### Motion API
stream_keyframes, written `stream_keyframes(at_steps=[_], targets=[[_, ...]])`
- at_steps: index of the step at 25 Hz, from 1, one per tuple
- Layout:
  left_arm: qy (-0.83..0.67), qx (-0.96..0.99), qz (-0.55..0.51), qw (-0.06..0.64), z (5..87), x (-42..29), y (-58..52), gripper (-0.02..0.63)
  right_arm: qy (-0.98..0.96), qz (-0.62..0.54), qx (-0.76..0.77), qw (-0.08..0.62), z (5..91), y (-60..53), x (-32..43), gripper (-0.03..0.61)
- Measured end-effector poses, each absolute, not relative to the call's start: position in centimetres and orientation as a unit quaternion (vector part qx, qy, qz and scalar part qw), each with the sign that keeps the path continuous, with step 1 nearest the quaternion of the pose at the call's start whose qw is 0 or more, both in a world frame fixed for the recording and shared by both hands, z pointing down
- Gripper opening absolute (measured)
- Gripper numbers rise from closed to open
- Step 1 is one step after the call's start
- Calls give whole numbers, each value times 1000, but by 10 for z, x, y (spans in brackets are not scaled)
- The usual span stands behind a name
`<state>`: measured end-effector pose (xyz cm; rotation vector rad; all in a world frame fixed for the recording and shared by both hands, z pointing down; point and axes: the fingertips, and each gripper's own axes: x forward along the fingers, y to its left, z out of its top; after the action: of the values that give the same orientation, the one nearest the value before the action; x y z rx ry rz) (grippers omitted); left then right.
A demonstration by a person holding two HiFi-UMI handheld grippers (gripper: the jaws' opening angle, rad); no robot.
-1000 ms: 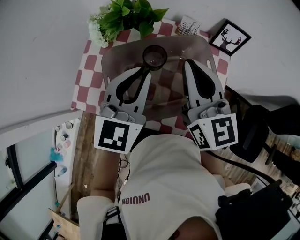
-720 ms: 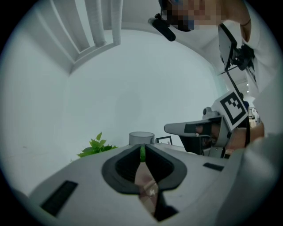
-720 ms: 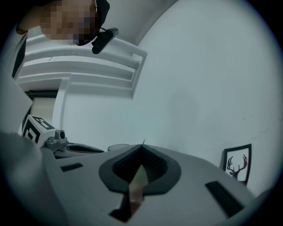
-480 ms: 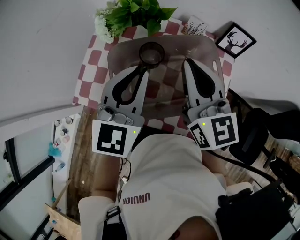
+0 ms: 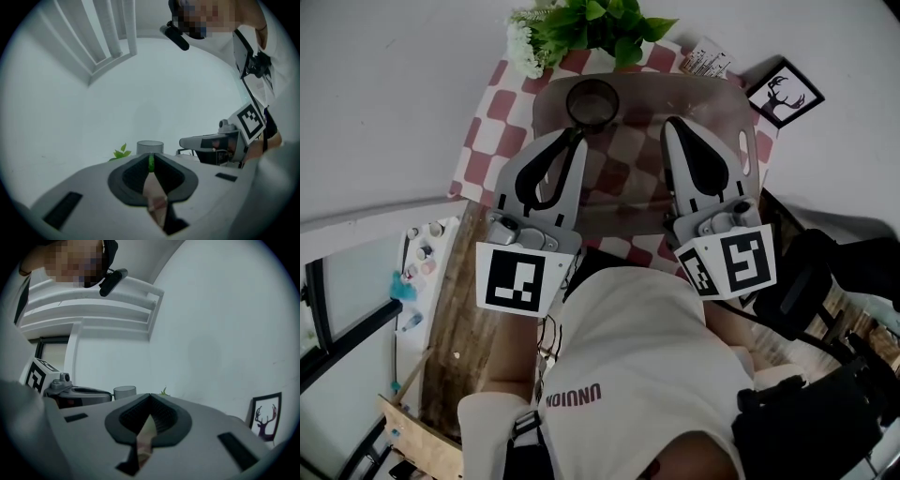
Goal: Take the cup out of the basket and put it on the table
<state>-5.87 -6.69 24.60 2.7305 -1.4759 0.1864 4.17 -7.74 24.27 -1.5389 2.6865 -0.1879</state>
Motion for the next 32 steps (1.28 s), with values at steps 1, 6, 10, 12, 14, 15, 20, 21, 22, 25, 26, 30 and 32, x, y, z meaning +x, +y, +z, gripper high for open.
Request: stream_keyframes(at_steps=[1, 6, 10, 12, 14, 15, 20, 21, 22, 25, 26, 30, 32], targets=[[-478, 876, 61, 17, 246, -62, -67, 46, 867, -61, -494, 19, 243, -77, 39, 17], [-496, 866, 59, 19, 247, -81, -65, 46, 874, -62, -482, 19, 243, -75, 26, 17], [-509, 858, 58, 21, 247, -93, -63, 46, 879, -66, -473, 16, 245, -74, 17, 17], [-514, 856, 59, 21, 248, -98, -62, 46, 881, -67, -469, 16, 246, -73, 13, 18], [-517, 853, 60, 20, 248, -102, -61, 46, 882, -67, -466, 16, 246, -73, 10, 17], [-519, 852, 60, 20, 248, -104, -61, 46, 883, -68, -464, 16, 247, -73, 8, 17], [-529, 846, 61, 22, 251, -116, -59, 46, 886, -69, -457, 14, 248, -73, -2, 17], [-529, 846, 63, 17, 252, -119, -59, 46, 887, -70, -456, 13, 248, -73, -5, 17], [-529, 846, 66, 10, 253, -122, -59, 46, 888, -70, -455, 13, 248, -73, -7, 17], [-534, 843, 67, 4, 256, -132, -59, 46, 889, -70, -452, 10, 249, -74, -12, 17], [-536, 841, 67, 6, 257, -136, -59, 46, 889, -70, -452, 9, 249, -74, -14, 17], [-546, 835, 64, 13, 262, -149, -61, 46, 890, -70, -450, 2, 251, -76, -22, 17], [-551, 832, 63, 16, 266, -157, -61, 46, 891, -69, -449, -1, 252, -77, -26, 17]])
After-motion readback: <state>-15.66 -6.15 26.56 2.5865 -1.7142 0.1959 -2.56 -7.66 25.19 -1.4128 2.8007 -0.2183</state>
